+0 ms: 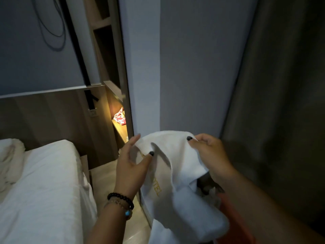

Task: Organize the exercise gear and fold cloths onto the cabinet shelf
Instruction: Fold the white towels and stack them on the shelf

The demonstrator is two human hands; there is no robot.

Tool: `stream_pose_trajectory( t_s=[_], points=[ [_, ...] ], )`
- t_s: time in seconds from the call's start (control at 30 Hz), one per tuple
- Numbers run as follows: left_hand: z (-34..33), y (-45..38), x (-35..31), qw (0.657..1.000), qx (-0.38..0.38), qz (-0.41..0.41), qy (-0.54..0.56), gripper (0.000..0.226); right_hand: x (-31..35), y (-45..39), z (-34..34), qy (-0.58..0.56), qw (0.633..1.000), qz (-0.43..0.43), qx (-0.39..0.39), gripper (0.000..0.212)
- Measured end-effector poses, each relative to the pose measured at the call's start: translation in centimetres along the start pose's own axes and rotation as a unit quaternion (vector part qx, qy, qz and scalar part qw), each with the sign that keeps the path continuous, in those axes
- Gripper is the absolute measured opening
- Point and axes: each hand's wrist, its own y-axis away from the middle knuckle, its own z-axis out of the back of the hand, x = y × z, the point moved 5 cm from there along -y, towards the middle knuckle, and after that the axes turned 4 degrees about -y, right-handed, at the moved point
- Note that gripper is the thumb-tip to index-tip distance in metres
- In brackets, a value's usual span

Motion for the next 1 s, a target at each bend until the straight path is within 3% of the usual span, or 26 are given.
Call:
stream_pose_trajectory(
  t_s=[0.13, 0.27, 0.37, 0.5, 0.6, 0.7, 0.8, 0.93, 1.0],
  points=[
    [-1.1, 1.3, -0.4, 0.986, 0.117, -0.086, -0.08, 0.079, -0.2, -1.2, -1.2, -0.079, 0.991, -0.107, 0.01, 0.012],
    [-1.6, 1.6, -1.0, 0.99, 0.087, -0.108, -0.023, 0.1, -1.3, -1.2, -2.3, -0.066, 0.986, -0.149, 0.013, 0.012],
    [-1.9, 1.4, -2.1, 0.972, 0.079, -0.211, -0.067, 0.062, -1.8, -0.9, -3.0, -0.042, 0.986, -0.158, 0.022, 0.012],
    [-2.5, 1.5, -2.8, 0.963, 0.096, -0.247, -0.045, 0.023, -1.7, -0.3, -3.2, -0.063, 0.982, -0.161, 0.072, 0.01],
    [-3.4, 1.3, -2.9, 0.976, 0.117, -0.185, -0.015, 0.006, -2.7, 0.4, -3.0, -0.056, 0.973, -0.201, 0.1, 0.026],
    [-3.8, 0.3, -1.5, 0.996, 0.063, -0.007, 0.068, 0.01, -4.1, 1.0, -3.4, -0.13, 0.952, -0.237, 0.142, 0.056],
    [-4.0, -0.6, -0.3, 0.987, 0.017, 0.109, 0.118, 0.012, -5.4, 1.8, -4.3, -0.138, 0.946, -0.212, 0.204, 0.063],
    [-3.6, -1.3, -0.5, 0.983, -0.017, 0.134, 0.125, 0.009, -6.9, 2.8, -5.0, -0.111, 0.954, -0.197, 0.196, 0.083],
    [-3.3, -1.9, -1.1, 0.982, -0.014, 0.126, 0.137, 0.005, -6.8, 3.1, -5.5, -0.085, 0.963, -0.127, 0.221, 0.087]
  ],
)
